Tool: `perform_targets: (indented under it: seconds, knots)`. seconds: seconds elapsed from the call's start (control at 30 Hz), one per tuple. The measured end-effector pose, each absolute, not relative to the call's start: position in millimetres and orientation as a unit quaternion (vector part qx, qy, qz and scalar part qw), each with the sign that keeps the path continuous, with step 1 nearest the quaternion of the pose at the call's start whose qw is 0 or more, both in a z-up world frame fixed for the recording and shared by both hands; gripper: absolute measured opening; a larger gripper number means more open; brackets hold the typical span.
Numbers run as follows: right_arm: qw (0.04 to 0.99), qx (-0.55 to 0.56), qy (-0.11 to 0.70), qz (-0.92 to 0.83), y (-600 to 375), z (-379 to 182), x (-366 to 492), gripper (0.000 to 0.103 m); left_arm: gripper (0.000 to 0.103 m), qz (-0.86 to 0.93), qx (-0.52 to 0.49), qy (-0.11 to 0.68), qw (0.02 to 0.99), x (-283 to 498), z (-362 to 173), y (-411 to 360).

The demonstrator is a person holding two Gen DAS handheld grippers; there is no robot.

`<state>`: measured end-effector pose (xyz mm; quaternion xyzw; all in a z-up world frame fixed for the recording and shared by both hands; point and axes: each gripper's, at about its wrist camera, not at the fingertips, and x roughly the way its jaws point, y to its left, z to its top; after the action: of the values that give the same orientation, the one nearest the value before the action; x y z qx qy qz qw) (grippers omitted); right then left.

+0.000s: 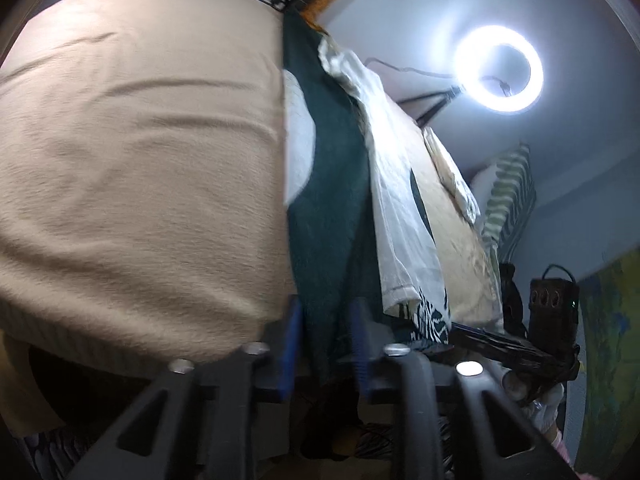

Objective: Fold small clothes

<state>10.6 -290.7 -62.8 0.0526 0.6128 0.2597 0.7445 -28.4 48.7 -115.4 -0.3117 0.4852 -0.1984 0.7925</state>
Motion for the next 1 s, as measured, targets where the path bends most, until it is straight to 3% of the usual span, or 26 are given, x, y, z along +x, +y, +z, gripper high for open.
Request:
perform_targets:
  seconds: [0.03,0.1,0.27,0.5,0.6,1.0]
  knots:
    - [0.753,0.033,0.607,0.252,-287.5,-62.3,8.0,0.006,0.000,-0.200,-0.306,0.486,0.794,-27.6,-115.9,45.0]
    - [0.750,0.052,0.608,0.256,-292.4,-61.0,9.5,0.004,0.000,-0.200,-0.301,0.483,0.797,-27.6,-113.6,42.6]
    - [0.760,0.109,0.583,0.266,-324.9,-43.1,4.2,0.003,0.000,-0.208,-0.316,0.459,0.804,-35.7,-95.4,52.2]
    - [0.733,0.136,0.613,0.262,-323.3,-78.2,6.1,0.003,0.000,-0.195,-0.294,0.490,0.797,-29.4,-116.4,47.3]
    - [0.721,0.188,0.602,0.286,-334.6,-68.1,9.9,0.003,0.000,-0.198,-0.291,0.485,0.800,-30.4,-108.3,50.5]
    - [0.737,0.226,0.566,0.293,-339.7,-38.8,54.7,0.003,0.000,-0.224,-0.289,0.463,0.807,7.1,-63.5,50.7]
